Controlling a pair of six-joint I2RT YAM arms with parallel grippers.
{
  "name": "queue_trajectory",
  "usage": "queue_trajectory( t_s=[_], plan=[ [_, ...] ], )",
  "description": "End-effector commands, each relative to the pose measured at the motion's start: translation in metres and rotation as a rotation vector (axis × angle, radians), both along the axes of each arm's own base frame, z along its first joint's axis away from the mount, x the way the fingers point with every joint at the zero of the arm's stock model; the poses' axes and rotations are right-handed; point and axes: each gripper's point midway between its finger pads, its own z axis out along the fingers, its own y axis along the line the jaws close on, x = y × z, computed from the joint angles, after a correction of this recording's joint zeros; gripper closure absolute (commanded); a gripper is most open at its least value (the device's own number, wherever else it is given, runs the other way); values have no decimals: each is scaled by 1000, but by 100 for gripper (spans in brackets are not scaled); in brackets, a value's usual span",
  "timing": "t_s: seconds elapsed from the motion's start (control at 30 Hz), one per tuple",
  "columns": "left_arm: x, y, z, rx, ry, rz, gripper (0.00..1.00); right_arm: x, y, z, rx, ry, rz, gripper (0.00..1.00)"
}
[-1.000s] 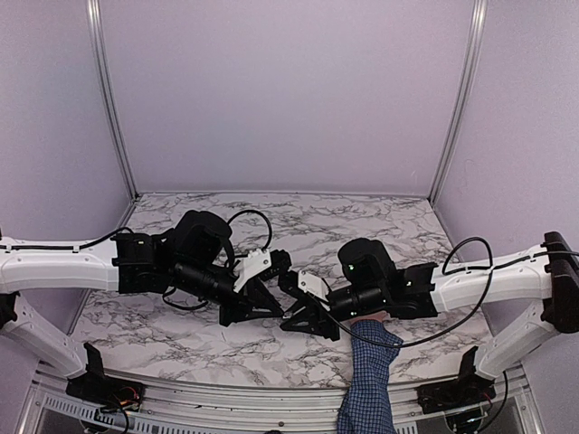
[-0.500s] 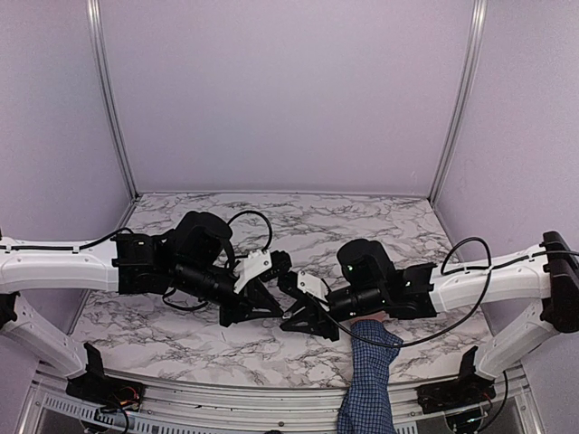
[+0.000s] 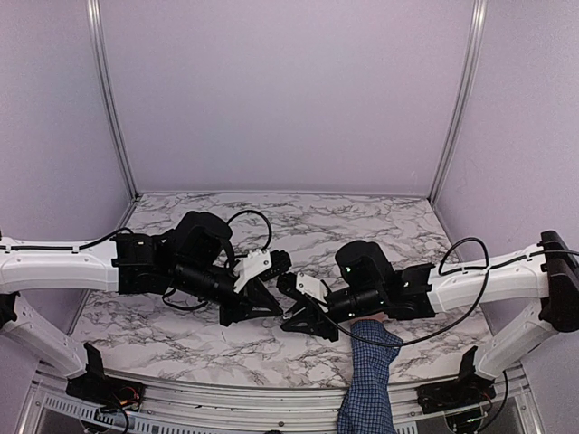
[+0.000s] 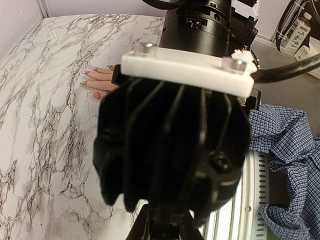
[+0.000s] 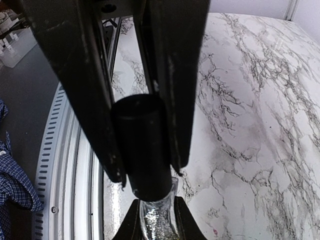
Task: Paint the nails
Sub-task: Unscrew the cap of the nail polish bottle.
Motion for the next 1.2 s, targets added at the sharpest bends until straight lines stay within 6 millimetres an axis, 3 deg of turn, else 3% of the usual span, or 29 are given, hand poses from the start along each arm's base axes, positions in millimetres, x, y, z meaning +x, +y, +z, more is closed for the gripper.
queue_trajectory(
  t_s=[0.0, 1.17],
  plan=[
    [-3, 1, 16, -30, -26, -15, 100, 2, 5, 11, 20, -20, -7, 100],
    [-1, 8, 8, -2, -35, 4, 100, 2, 3, 13, 26, -26, -7, 100]
  ],
)
